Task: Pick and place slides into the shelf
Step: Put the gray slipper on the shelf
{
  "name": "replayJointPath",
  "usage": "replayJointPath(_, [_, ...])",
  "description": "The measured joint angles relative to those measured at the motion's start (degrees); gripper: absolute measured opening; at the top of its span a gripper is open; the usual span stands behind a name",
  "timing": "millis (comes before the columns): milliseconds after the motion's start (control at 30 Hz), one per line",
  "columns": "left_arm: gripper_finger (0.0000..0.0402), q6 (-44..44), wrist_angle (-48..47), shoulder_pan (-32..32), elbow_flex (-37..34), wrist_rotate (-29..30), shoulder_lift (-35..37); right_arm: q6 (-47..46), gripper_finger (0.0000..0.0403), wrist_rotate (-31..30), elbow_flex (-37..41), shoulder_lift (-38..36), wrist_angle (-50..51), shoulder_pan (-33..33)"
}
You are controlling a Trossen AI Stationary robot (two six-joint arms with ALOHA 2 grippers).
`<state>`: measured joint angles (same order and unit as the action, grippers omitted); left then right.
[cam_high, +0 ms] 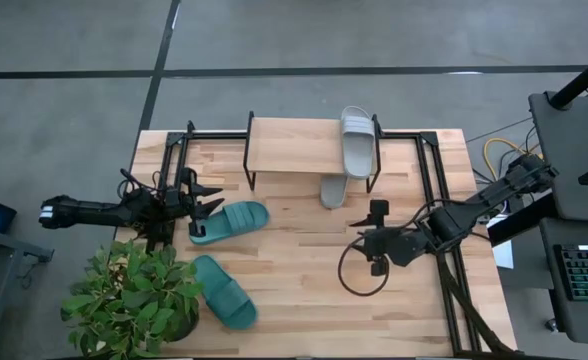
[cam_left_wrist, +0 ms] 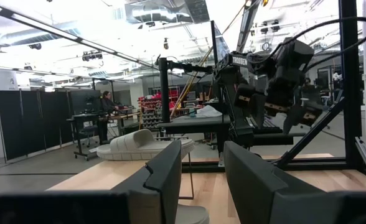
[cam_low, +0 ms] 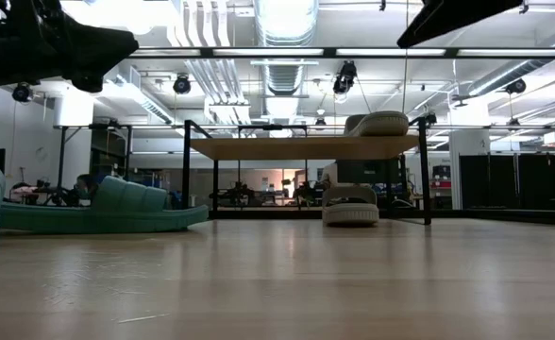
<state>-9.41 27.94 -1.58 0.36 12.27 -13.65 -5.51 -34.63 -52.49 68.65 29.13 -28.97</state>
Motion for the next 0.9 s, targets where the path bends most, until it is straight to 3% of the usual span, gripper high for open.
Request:
replayJointPath(467, [0.0107, 0.0, -0.1, 0.0, 0.0, 0.0, -0.2, 7.0, 0.0224, -4.8, -1.6, 10.3, -1.0, 0.0])
replayJointPath(900, [0.0107, 0.0, -0.3, 0.0, 0.0, 0.0, -0.2, 7.3, 0.0224, -9.3, -4.7, 18.9, -0.7, 0.0])
